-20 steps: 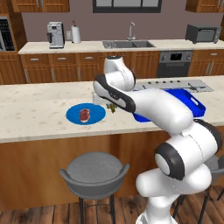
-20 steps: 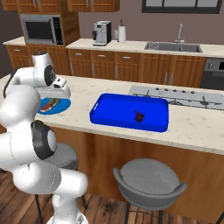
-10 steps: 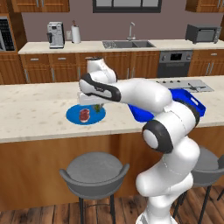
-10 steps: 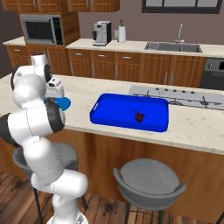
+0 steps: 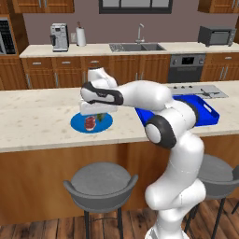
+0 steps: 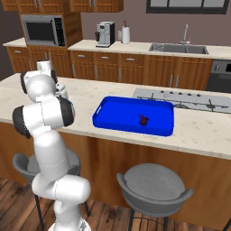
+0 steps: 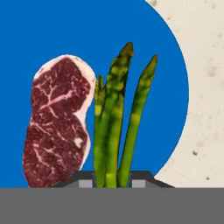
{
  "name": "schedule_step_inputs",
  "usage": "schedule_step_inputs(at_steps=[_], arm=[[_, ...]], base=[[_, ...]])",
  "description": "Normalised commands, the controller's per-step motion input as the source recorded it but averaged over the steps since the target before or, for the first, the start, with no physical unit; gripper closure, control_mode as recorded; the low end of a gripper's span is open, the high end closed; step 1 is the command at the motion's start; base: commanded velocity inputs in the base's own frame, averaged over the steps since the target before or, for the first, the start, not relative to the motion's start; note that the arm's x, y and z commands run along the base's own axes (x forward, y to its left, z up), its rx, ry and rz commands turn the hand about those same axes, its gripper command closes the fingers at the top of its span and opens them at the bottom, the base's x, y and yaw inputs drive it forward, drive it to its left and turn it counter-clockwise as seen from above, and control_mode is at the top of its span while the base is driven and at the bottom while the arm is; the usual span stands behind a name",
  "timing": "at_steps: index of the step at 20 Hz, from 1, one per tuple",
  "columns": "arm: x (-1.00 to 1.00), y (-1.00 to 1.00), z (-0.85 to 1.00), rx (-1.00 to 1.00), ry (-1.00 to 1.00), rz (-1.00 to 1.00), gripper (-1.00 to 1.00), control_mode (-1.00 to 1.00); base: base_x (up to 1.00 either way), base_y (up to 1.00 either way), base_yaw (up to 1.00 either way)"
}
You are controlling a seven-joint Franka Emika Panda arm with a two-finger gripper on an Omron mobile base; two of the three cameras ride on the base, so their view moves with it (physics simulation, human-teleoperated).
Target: Create a steak meal by picking up the steak and asparagus from the tray and placing them on the plate. Leave the beet on the tray.
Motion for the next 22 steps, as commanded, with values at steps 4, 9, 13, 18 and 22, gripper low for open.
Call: schedule_step_inputs(at_steps=[4, 9, 13, 18, 22], arm=[[0.32, 0.0, -0.32, 0.0, 0.0, 0.0, 1.0, -1.0], [0.29, 0.0, -0.29, 0.0, 0.0, 0.0, 1.0, -1.0], [0.23, 0.0, -0.25, 0.0, 0.0, 0.0, -1.0, -1.0], [0.06, 0.0, -0.01, 0.0, 0.0, 0.0, -1.0, -1.0], [-0.09, -0.02, 0.24, 0.0, -0.07, 0.0, -1.0, -1.0]], base=[[0.0, 0.0, 0.0], [0.0, 0.0, 0.0], [0.0, 0.0, 0.0], [0.0, 0.0, 0.0], [0.0, 0.0, 0.0]])
